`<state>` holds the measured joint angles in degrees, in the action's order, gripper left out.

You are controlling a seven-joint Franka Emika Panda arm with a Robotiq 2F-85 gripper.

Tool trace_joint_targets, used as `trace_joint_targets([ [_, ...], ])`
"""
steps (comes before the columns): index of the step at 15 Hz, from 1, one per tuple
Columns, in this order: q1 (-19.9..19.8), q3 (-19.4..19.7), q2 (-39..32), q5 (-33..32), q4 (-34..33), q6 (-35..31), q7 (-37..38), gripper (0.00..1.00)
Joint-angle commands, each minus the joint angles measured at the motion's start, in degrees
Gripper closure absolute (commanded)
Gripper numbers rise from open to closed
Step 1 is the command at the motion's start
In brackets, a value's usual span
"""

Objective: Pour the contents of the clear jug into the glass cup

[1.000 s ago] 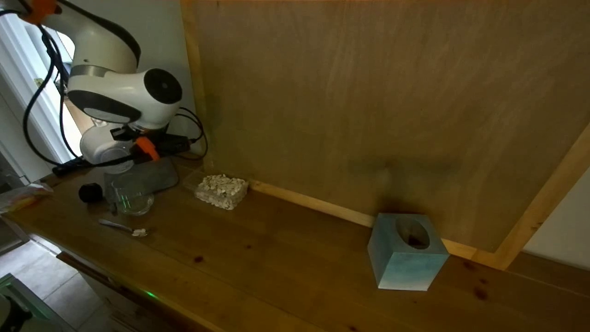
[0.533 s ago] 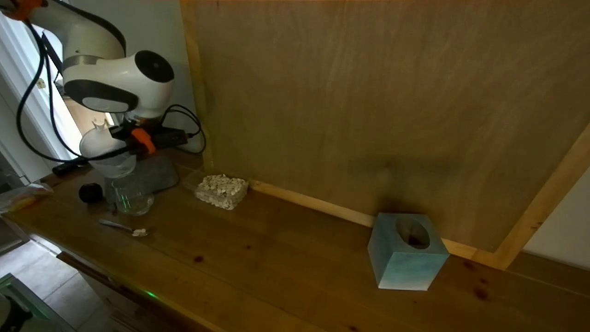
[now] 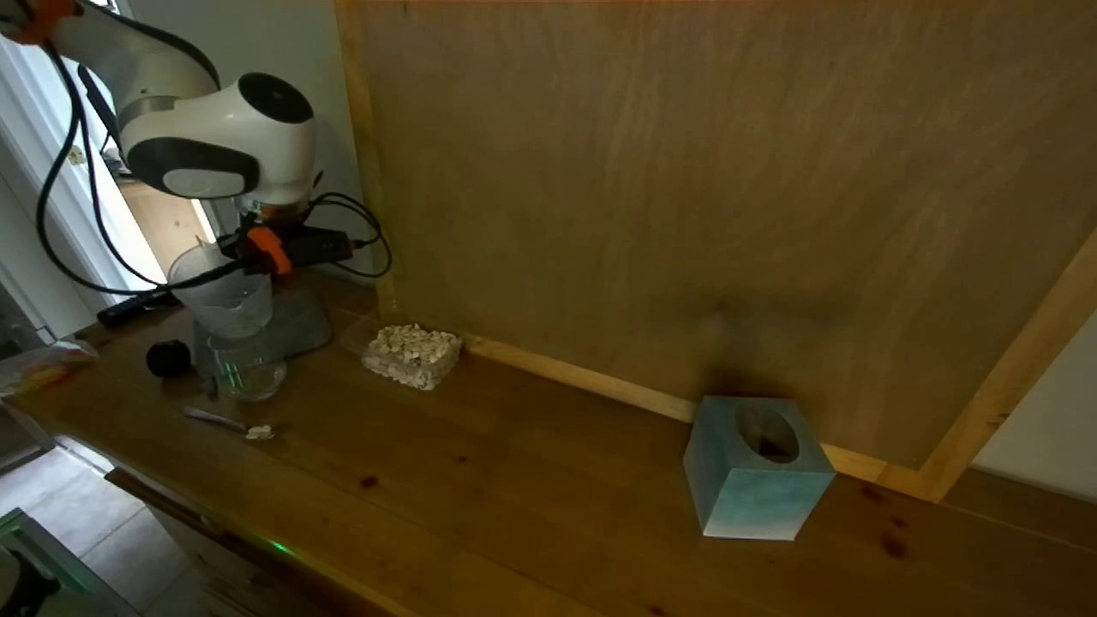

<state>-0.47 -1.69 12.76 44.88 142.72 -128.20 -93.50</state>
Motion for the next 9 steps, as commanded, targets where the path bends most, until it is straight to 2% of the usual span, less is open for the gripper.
trace_joint_targets([
  [1,1.75,-0.26,-3.81,-5.15,-3.09,-2.22,6.20,0.99],
  [9,3.37,-0.38,-9.06,-10.05,-7.25,-2.51,12.68,0.99],
])
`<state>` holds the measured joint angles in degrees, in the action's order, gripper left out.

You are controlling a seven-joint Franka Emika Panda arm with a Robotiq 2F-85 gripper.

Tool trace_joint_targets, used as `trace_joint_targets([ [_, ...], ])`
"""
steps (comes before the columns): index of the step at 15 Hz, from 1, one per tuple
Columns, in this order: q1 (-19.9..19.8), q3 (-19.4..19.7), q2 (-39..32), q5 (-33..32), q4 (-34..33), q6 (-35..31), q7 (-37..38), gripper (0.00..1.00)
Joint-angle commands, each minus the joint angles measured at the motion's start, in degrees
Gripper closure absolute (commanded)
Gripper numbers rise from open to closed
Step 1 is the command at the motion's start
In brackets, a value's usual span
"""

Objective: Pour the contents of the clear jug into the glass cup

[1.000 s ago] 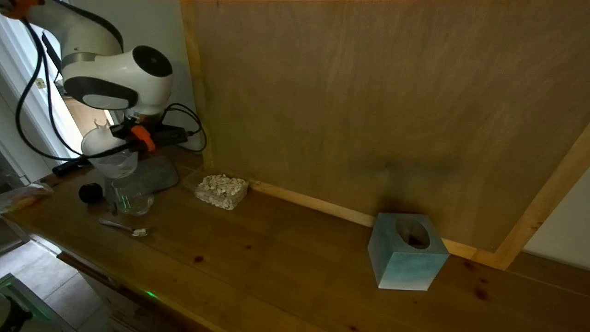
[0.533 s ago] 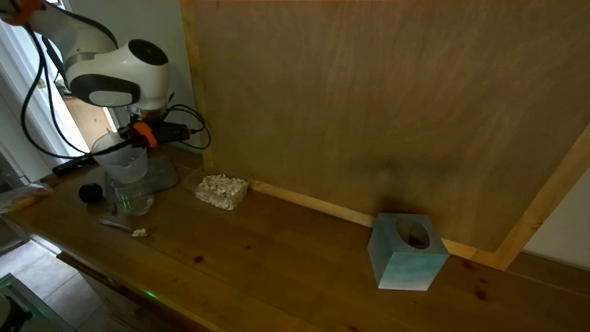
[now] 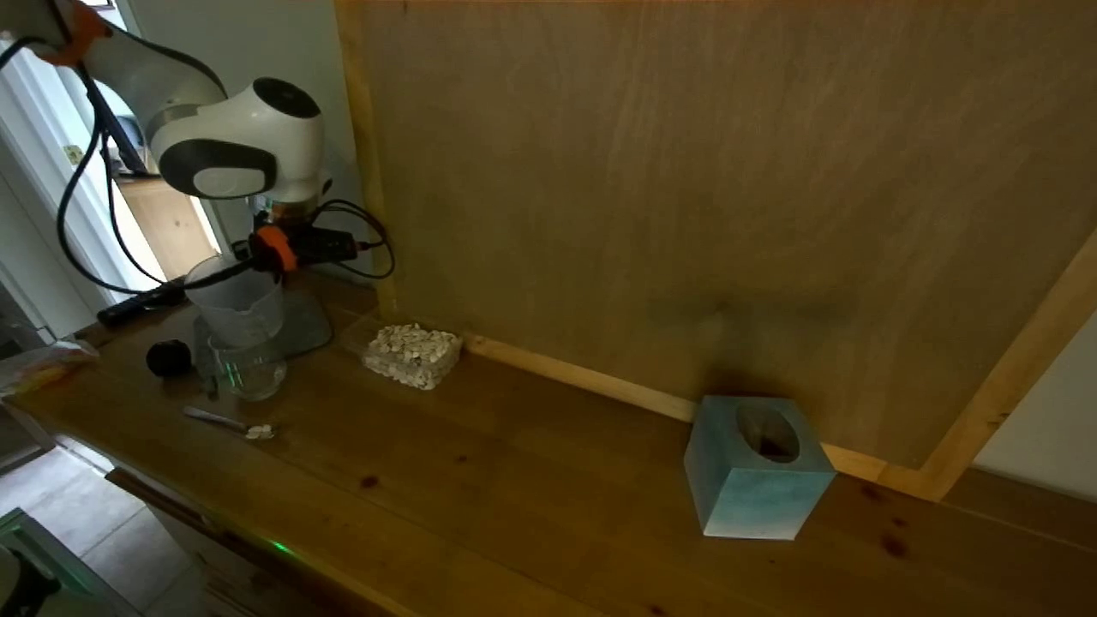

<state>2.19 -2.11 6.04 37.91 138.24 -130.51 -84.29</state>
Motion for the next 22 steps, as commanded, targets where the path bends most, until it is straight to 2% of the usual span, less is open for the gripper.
trace_joint_targets([
  [1,0.70,0.05,-2.56,-3.82,-2.95,-0.14,4.24,0.99],
  [2,0.74,0.08,-2.72,-4.15,-3.08,0.05,4.77,0.99],
  [3,0.73,0.11,-2.79,-4.65,-3.17,0.12,5.27,0.71],
  [4,0.80,0.10,-2.80,-4.96,-3.17,0.08,5.64,0.70],
  [6,0.89,0.14,-2.55,-5.00,-3.25,0.12,5.96,0.58],
  [14,1.68,-0.11,1.41,-3.88,-2.05,1.34,5.72,0.01],
  [22,2.95,0.60,10.21,-4.46,0.27,3.57,6.96,0.00],
])
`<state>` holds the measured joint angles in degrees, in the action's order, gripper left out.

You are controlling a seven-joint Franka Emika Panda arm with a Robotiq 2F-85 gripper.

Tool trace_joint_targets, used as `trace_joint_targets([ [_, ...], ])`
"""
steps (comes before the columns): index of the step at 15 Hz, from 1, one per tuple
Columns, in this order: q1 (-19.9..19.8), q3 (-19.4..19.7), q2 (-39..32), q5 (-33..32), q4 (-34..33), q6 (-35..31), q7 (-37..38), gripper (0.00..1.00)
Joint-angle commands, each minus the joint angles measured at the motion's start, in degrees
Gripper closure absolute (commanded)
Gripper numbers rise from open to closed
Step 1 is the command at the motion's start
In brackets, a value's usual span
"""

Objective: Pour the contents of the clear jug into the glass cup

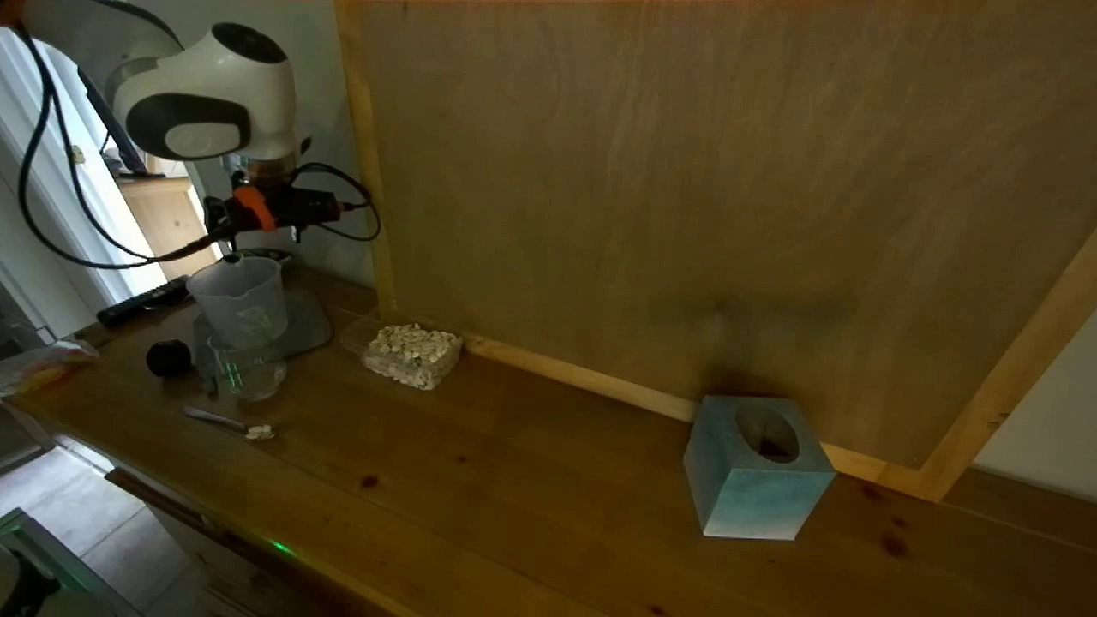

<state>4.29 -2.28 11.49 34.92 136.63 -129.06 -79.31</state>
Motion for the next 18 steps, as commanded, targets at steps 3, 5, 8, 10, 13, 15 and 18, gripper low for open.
trace_joint_targets([
  [3,0.90,0.98,8.85,-2.39,3.21,5.31,3.81,0.00],
  [5,0.85,1.04,11.77,-2.85,4.37,7.48,6.23,0.00],
  [8,1.18,1.47,15.26,-2.43,6.17,8.44,7.63,0.00],
  [10,1.18,1.61,17.05,-2.74,7.26,8.04,8.77,0.00],
  [13,2.19,2.56,15.42,-1.81,6.12,7.79,7.99,0.00],
  [15,2.54,2.90,15.77,-1.77,6.24,7.81,8.05,0.00],
  [18,2.83,3.23,15.52,-1.67,6.24,7.84,7.97,0.00],
])
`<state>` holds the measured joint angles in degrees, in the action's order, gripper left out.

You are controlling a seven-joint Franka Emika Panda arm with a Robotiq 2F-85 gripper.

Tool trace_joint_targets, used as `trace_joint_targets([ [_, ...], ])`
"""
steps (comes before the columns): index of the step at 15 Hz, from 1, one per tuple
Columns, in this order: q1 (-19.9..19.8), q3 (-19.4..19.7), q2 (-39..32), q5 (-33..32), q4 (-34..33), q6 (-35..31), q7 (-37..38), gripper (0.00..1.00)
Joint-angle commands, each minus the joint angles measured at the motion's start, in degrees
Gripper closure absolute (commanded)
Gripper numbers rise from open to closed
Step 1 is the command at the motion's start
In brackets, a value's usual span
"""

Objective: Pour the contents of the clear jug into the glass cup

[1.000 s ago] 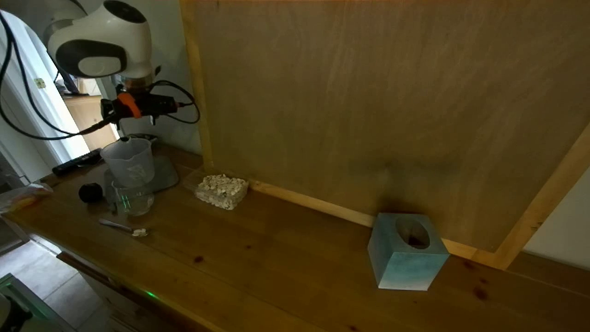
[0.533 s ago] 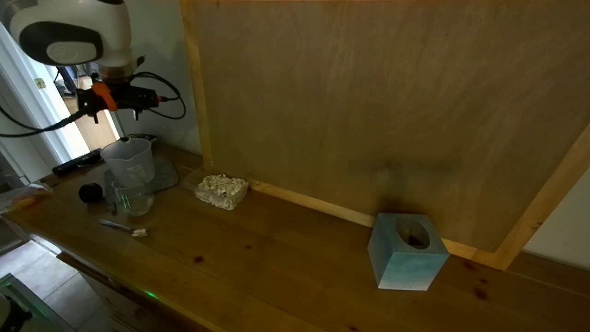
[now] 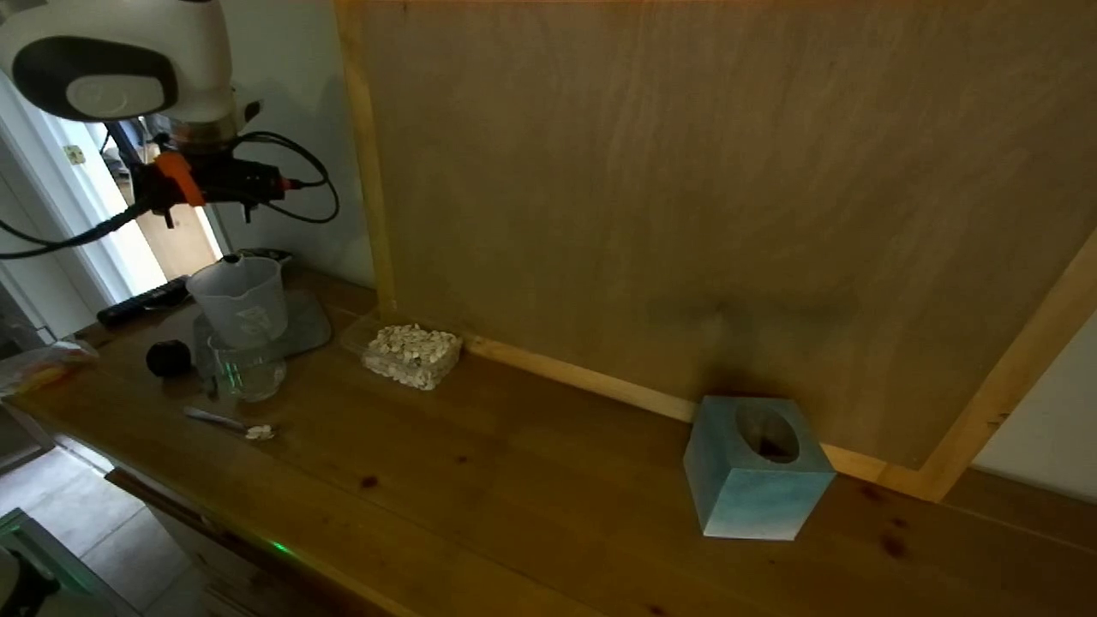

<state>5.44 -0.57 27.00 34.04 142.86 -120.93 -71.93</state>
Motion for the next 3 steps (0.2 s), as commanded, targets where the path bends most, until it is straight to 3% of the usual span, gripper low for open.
trace_joint_targets([
  [1,1.70,1.53,0.00,-0.79,0.01,-0.29,0.59,0.00],
  [3,1.71,1.54,-0.01,-0.79,0.01,-0.29,0.59,0.00],
])
